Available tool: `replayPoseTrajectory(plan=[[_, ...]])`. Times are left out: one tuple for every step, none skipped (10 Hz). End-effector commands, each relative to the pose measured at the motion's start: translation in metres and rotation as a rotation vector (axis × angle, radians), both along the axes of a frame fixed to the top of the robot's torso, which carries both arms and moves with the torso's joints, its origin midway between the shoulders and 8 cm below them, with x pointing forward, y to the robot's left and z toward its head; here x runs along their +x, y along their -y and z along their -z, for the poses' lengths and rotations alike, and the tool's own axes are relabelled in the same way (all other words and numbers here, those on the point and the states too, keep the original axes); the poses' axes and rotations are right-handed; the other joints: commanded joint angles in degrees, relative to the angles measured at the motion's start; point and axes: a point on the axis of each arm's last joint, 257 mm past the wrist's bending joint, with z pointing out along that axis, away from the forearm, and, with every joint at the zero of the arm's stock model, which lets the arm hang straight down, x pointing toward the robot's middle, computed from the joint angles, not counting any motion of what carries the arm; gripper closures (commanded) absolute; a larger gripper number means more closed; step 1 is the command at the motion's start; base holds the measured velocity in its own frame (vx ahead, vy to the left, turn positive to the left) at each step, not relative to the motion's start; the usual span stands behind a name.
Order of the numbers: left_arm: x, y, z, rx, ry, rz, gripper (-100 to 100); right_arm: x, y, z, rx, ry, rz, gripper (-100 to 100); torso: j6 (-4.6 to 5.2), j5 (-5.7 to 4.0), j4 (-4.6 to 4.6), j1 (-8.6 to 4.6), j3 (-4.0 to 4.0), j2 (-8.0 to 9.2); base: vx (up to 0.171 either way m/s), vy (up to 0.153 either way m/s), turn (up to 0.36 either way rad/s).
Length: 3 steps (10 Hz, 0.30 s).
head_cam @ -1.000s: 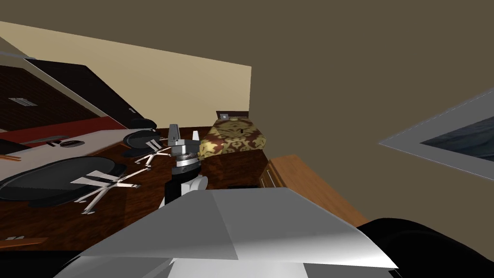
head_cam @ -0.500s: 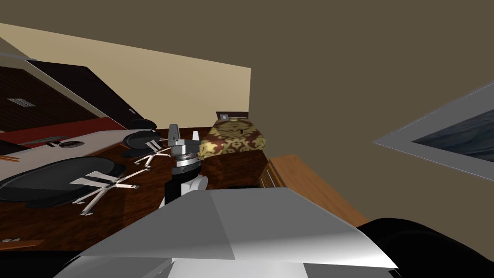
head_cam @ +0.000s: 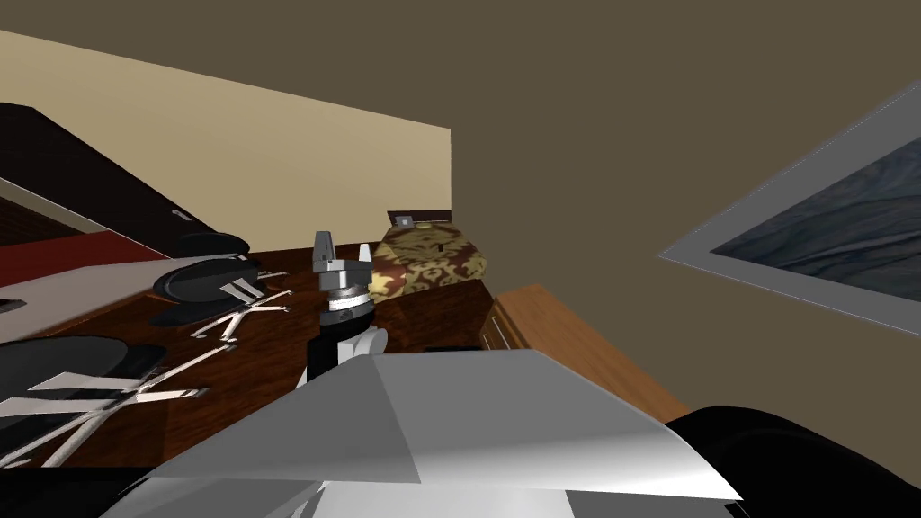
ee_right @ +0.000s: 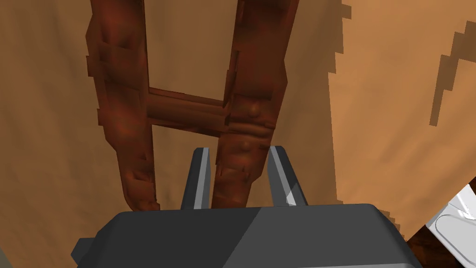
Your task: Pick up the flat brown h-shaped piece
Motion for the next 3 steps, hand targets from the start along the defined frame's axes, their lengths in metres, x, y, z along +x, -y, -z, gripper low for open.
replayPoseTrajectory(plan=[[0.0000, 0.0000, 0.0000, 0.000, 0.000, 0.000, 0, 0.0090, 0.0036, -0.0081, 0.000, -0.001, -0.048, 100, 0.00, 0.00, 0.00, 0.00, 0.00, 0.00, 0.153, 0.022, -0.327], [0.0000, 0.0000, 0.0000, 0.000, 0.000, 0.000, 0, 0.0053, 0.0031, -0.0051, -0.001, -0.001, -0.028, 100, -0.02, 0.00, -0.01, 0.04, -0.04, -0.07, 0.065, 0.019, -0.067], [0.0000, 0.0001, -0.0001, 0.000, 0.000, 0.000, 0, 0.0050, 0.0031, -0.0056, 0.000, -0.003, -0.032, 0, -0.13, -0.02, 0.03, -0.01, 0.05, 0.11, 0.010, 0.005, 0.011]])
